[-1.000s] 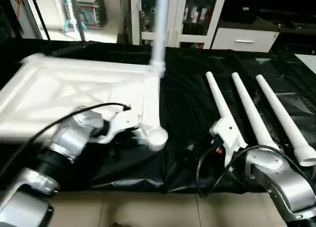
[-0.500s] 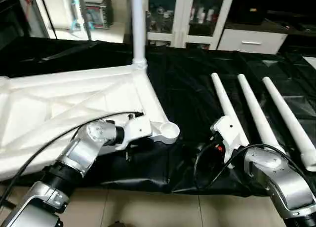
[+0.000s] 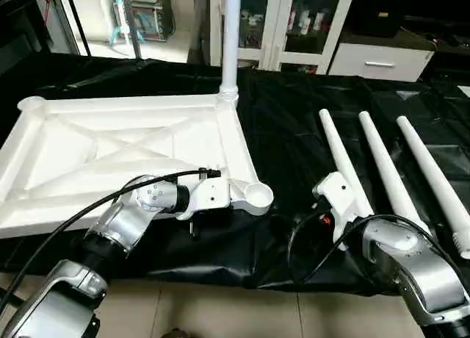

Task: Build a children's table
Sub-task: Rotate table base

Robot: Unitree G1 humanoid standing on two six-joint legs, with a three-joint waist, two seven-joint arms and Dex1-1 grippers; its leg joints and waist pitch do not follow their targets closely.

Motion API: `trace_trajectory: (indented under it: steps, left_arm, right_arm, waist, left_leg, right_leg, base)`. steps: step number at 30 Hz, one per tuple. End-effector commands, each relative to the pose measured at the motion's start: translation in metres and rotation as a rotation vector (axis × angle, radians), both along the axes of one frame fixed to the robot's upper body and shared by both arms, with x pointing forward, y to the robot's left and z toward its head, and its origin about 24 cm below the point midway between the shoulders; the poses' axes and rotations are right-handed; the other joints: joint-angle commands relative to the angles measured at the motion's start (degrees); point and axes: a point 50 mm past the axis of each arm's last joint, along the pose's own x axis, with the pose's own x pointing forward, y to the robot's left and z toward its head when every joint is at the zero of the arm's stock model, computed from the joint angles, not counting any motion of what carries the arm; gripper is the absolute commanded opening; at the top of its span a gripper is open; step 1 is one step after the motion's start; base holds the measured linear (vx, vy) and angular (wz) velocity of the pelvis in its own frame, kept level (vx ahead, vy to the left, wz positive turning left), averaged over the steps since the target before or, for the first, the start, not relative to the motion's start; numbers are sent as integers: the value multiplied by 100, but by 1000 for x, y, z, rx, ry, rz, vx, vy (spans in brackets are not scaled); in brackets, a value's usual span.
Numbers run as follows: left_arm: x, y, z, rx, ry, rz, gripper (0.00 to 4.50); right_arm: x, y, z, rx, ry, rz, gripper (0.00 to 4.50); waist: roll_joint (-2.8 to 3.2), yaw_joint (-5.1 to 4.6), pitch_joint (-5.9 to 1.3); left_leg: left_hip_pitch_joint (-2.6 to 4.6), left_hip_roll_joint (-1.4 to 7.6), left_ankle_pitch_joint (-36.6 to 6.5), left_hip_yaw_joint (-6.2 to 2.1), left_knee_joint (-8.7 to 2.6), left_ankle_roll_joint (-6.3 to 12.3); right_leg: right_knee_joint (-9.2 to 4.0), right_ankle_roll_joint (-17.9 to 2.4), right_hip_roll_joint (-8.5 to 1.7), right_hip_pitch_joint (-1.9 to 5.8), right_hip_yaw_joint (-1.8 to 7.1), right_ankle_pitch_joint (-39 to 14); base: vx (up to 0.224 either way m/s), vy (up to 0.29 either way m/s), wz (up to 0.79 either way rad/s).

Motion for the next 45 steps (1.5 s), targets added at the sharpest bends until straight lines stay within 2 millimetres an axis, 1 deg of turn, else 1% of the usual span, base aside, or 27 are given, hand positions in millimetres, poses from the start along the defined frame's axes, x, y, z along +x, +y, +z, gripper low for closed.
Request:
trace_trajectory:
  steps: [1, 3, 4, 5, 8, 13, 14, 18, 20, 21, 22, 24, 25, 26, 28, 29, 30, 31, 33, 35, 37, 38, 40, 42, 43, 44, 45]
  left_arm:
    - [-1, -13, 4, -5, -49, -76, 3]
    - [-1, -13, 5, -24, -37, -75, 3]
    - [-1, -13, 6, -40, -26, -73, 53]
    - [-1, -12, 6, -49, -8, -66, 66]
    - [-1, -10, 8, -87, 21, -54, 82]
    - [-6, -2, 29, -199, 58, -67, 116]
    - [-9, 0, 32, -214, 74, -77, 140]
    - [-11, 5, 39, -256, 79, -64, 160]
    - [-9, 11, 46, -308, 57, 5, 172]
    - [-6, 14, 51, -359, 30, 67, 184]
    - [2, 21, 60, -481, -18, 232, 184]
    - [5, 26, 63, -540, -43, 320, 184]
    - [6, 33, 62, -630, -67, 461, 184]
    - [6, 33, 62, -635, -65, 472, 184]
    - [4, 36, 56, -677, -49, 610, 184]
    - [4, 36, 54, -699, -43, 674, 184]
    - [4, 35, 53, -708, -43, 696, 184]
    - [3, 34, 53, -726, -60, 745, 184]
    - [1, 31, 54, -734, -86, 808, 184]
    - [-2, 28, 57, -756, -109, 813, 184]
    - [-3, 28, 59, -784, -105, 814, 184]
    - [-4, 29, 62, -806, -118, 828, 184]
    - [-2, 34, 69, -816, -206, 887, 184]
    - [-4, 43, 68, -839, -169, 955, 184]
    - [-5, 48, 67, -840, -174, 981, 184]
    - [-7, 53, 67, -834, -176, 1002, 184]
    - [-9, 55, 66, -825, -175, 1015, 184]
  right_arm:
    - [1, -5, 2, -10, -14, -16, 450]
    - [0, -5, 2, -11, -13, -15, 450]
    - [0, -5, 2, -10, -13, -14, 450]
    - [0, -5, 2, -10, -13, -14, 450]
    - [0, -5, 2, -7, -16, -14, 450]
    - [-1, -7, 4, 0, -24, -26, 450]
    - [0, -7, 4, 3, -27, -32, 450]
    - [1, -8, 7, 17, -47, -61, 450]
    - [3, -10, 12, 43, -70, -102, 450]
    - [4, -11, 14, 54, -85, -130, 450]
    - [6, -13, 19, 69, -121, -192, 450]
    - [8, -13, 22, 82, -138, -219, 450]
    - [9, -11, 27, 118, -179, -263, 450]
    - [9, -10, 27, 121, -182, -266, 450]
    - [10, -5, 30, 156, -221, -312, 450]
    - [11, -3, 30, 167, -234, -339, 450]
    - [11, -2, 31, 171, -239, -348, 450]
    - [12, 0, 31, 177, -251, -362, 450]
    - [13, 3, 32, 163, -267, -361, 450]
    - [17, 4, 33, 153, -279, -375, 450]
    - [20, 4, 35, 149, -284, -392, 450]
    - [24, 4, 37, 144, -288, -410, 450]
    - [32, 3, 42, 132, -291, -437, 450]
    - [36, 5, 39, 109, -293, -465, 450]
    - [37, 7, 38, 92, -287, -481, 450]
    - [37, 12, 37, 121, -265, -486, 450]
    - [36, 17, 37, 184, -236, -479, 450]
  waist:
    - [20, -40, -315]
    - [23, -34, -311]
    - [25, -35, -312]
    - [13, -38, -314]
    - [19, -41, -315]
    - [-1, -62, -325]
    - [-1, -81, -312]
    - [29, -128, -291]
    - [34, -159, -285]
    - [59, -158, -287]
    - [43, -172, -295]
    - [45, -183, -300]
    - [81, -172, -307]
    - [56, -181, -307]
    - [62, -183, -306]
    - [17, -192, -296]
    - [40, -183, -304]
    - [46, -176, -294]
    - [35, -182, -288]
    - [47, -164, -287]
    - [60, -171, -290]
    - [43, -181, -296]
    - [-99, -211, -300]
    - [48, -212, -293]
    - [53, -249, -299]
    - [-21, -277, -305]
    - [192, -258, -324]
  left_leg:
    - [63, 351, -1270, -177, -450, -68]
    - [63, 354, -1281, -179, -452, -72]
    - [64, 355, -1285, -180, -453, -75]
    - [63, 360, -1280, -183, -455, -76]
    - [58, 358, -1229, -179, -452, -76]
    - [37, 362, -1015, -169, -436, -4]
    - [39, 356, -1059, -158, -438, 17]
    - [47, 361, -1311, -168, -466, -59]
    - [51, 355, -1401, -170, -473, -106]
    - [57, 355, -1413, -173, -473, -119]
    - [51, 357, -1391, -167, -464, -147]
    - [39, 352, -1310, -168, -452, -146]
    - [45, 355, -1272, -174, -447, -135]
    - [36, 345, -1229, -171, -440, -95]
    - [34, 334, -1201, -163, -443, -59]
    - [28, 343, -1209, -161, -452, -53]
    - [36, 351, -1209, -164, -447, -65]
    - [28, 328, -1227, -167, -454, -46]
    - [38, 357, -1274, -171, -464, -72]
    - [15, 335, -1220, -180, -467, -47]
    - [19, 333, -1205, -185, -471, -66]
    - [18, 321, -1169, -179, -458, -60]
    - [3, 316, -1077, -165, -450, -7]
    - [16, 318, -1016, -169, -441, -32]
    - [26, 314, -955, -162, -435, -101]
    - [19, 304, -909, -150, -426, -105]
    - [24, 292, -912, -179, -424, -107]
  right_leg:
    - [-442, -1013, -403, 198, 317, -768]
    - [-447, -1002, -412, 197, 319, -848]
    - [-450, -998, -411, 195, 318, -875]
    - [-443, -996, -409, 196, 316, -865]
    - [-435, -1042, -414, 195, 316, -778]
    - [-370, -1204, -418, 219, 309, -408]
    - [-390, -1202, -405, 204, 309, -488]
    - [-430, -1122, -405, 191, 312, -940]
    - [-449, -1088, -391, 183, 311, -1062]
    - [-447, -1075, -388, 184, 313, -1067]
    - [-426, -1098, -385, 186, 314, -960]
    - [-414, -1177, -378, 206, 306, -769]
    - [-410, -1189, -377, 203, 305, -684]
    - [-408, -1196, -369, 209, 302, -593]
    - [-421, -1130, -350, 200, 302, -670]
    - [-435, -1114, -354, 196, 304, -738]
    - [-421, -1116, -359, 191, 306, -752]
    - [-457, -1047, -346, 186, 305, -888]
    - [-465, -1001, -344, 180, 309, -888]
    - [-480, -877, -335, 190, 310, -909]
    - [-472, -876, -338, 190, 307, -875]
    - [-459, -873, -325, 185, 306, -788]
    - [-459, -841, -319, 203, 305, -792]
    - [-442, -824, -322, 169, 314, -776]
    - [-431, -861, -298, 164, 307, -630]
    - [-428, -852, -277, 182, 309, -500]
    - [-378, -903, -299, 180, 313, -359]
  base:
    - [0, 0, 0]
    - [0, 0, 0]
    - [0, 0, 0]
    - [0, 0, 0]
    - [0, 0, 0]
    - [0, 0, 0]
    - [0, 0, 0]
    - [0, 0, 0]
    - [0, 0, 0]
    - [0, 0, 0]
    - [0, 0, 0]
    - [0, 0, 0]
    - [0, 0, 0]
    - [0, 0, 0]
    - [0, 0, 0]
    - [0, 0, 0]
    - [0, 0, 0]
    - [0, 0, 0]
    - [0, 0, 0]
    - [0, 0, 0]
    - [0, 0, 0]
    - [0, 0, 0]
    - [0, 0, 0]
    - [0, 0, 0]
    - [0, 0, 0]
    - [0, 0, 0]
    - [0, 0, 0]
